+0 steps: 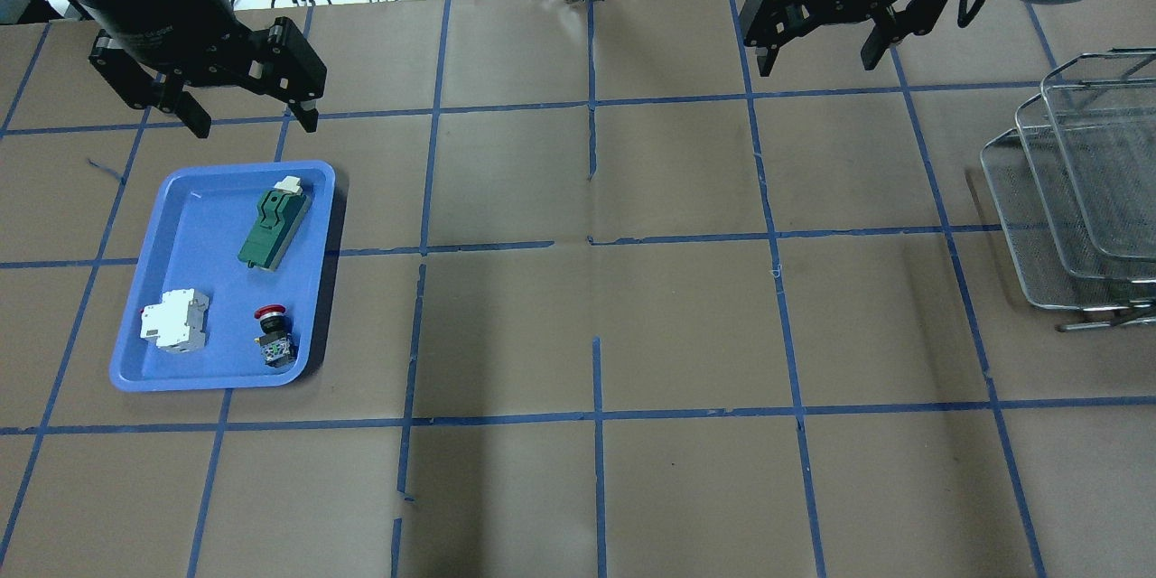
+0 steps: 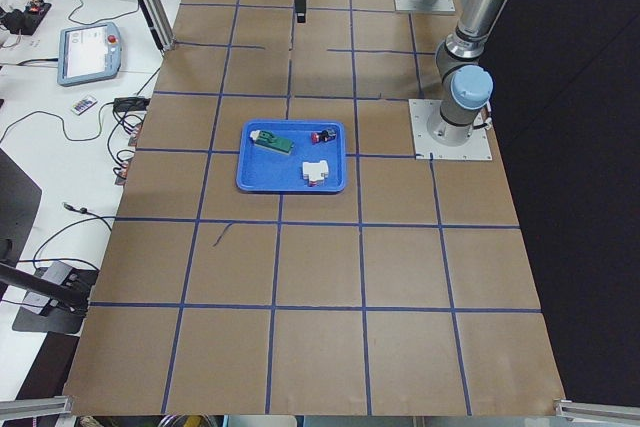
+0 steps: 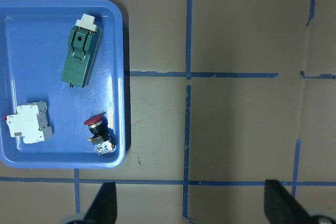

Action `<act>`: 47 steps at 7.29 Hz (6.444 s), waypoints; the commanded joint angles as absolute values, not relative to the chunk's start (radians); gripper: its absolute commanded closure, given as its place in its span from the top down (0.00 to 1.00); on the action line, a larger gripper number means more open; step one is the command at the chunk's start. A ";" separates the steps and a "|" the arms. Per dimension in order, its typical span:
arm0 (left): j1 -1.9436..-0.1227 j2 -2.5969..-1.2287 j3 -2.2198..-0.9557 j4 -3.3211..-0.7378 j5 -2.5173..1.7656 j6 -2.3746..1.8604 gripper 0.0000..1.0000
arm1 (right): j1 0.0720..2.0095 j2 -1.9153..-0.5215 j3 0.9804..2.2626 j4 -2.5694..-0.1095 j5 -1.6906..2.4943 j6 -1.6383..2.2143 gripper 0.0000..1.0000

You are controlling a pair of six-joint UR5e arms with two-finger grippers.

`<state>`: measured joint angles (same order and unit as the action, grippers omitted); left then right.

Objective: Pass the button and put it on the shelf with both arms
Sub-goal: 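Move the left gripper down over the red push button in the tray, then close the left gripper on the red push button's black base, then lift the red push button with the left gripper toward the table center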

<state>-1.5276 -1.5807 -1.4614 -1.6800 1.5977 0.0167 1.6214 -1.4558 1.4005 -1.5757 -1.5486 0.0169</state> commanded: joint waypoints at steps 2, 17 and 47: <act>-1.493 -1.578 -1.553 -1.678 1.598 0.041 1.00 | 1.621 -1.456 1.401 -1.574 -1.548 0.017 1.00; -1.131 -1.772 -2.129 -0.976 1.585 0.276 0.98 | 1.621 -1.456 1.404 -1.574 -1.548 0.017 1.00; -2.026 -1.650 -1.640 -1.376 1.465 0.741 0.00 | 1.513 -1.463 1.402 -1.583 -1.545 0.002 1.00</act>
<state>-1.9428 -1.6436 -1.6473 -1.3997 1.4659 0.5836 1.5687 -1.4590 1.4063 -1.5841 -1.5484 0.0061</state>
